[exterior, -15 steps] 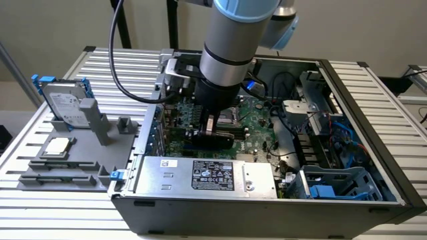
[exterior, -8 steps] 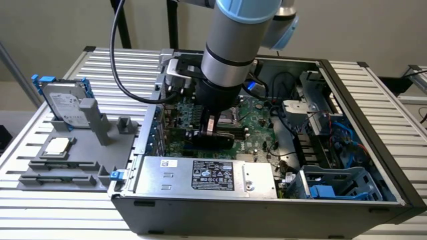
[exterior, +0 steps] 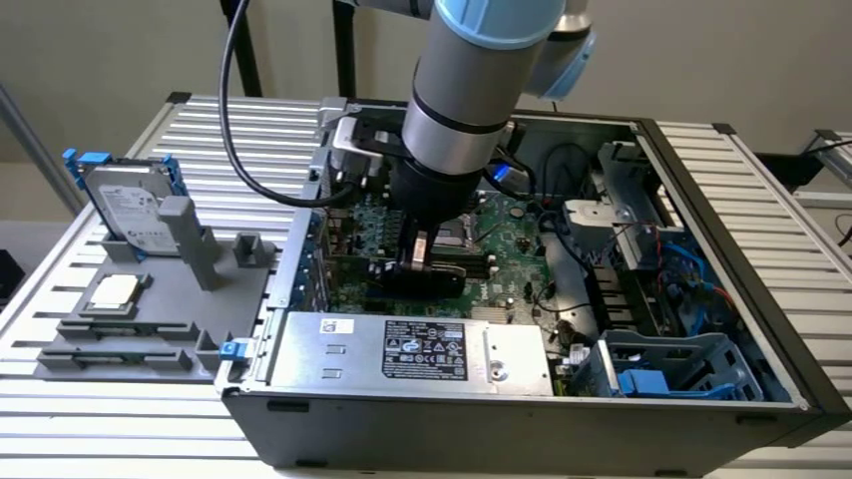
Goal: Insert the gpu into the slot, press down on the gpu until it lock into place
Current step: 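Insert the gpu into the slot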
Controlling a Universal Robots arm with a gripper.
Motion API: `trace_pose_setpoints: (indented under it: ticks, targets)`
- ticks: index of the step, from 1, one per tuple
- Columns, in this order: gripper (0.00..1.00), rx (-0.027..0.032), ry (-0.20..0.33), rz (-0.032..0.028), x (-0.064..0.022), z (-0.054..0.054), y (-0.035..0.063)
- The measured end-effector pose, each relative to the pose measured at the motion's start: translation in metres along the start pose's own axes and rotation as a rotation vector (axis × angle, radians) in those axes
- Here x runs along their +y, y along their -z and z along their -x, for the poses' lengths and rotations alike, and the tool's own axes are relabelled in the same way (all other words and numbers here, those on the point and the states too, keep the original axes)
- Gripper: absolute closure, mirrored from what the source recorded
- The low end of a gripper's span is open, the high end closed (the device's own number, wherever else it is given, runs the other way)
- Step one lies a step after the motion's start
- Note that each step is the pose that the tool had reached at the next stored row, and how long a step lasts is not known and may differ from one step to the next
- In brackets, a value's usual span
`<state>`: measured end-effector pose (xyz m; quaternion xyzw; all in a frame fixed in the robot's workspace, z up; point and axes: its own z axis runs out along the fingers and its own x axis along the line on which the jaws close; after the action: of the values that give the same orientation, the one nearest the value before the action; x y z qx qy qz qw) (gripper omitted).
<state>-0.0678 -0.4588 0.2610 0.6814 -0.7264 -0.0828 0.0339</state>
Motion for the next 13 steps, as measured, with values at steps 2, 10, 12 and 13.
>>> trace_pose_setpoints:
  ticks: [2,10,12,13]
  targets:
    - [0.74,0.0004,0.0,0.0018,-0.0005,0.0001,0.0008]
    - [0.74,0.0014,0.0,0.0152,-0.0041,0.0003,0.0016]
    - [0.74,0.002,0.0,0.0231,-0.0055,0.0004,0.0018]
    - [0.74,0.0023,0.0,0.0268,-0.0061,0.0005,0.002]
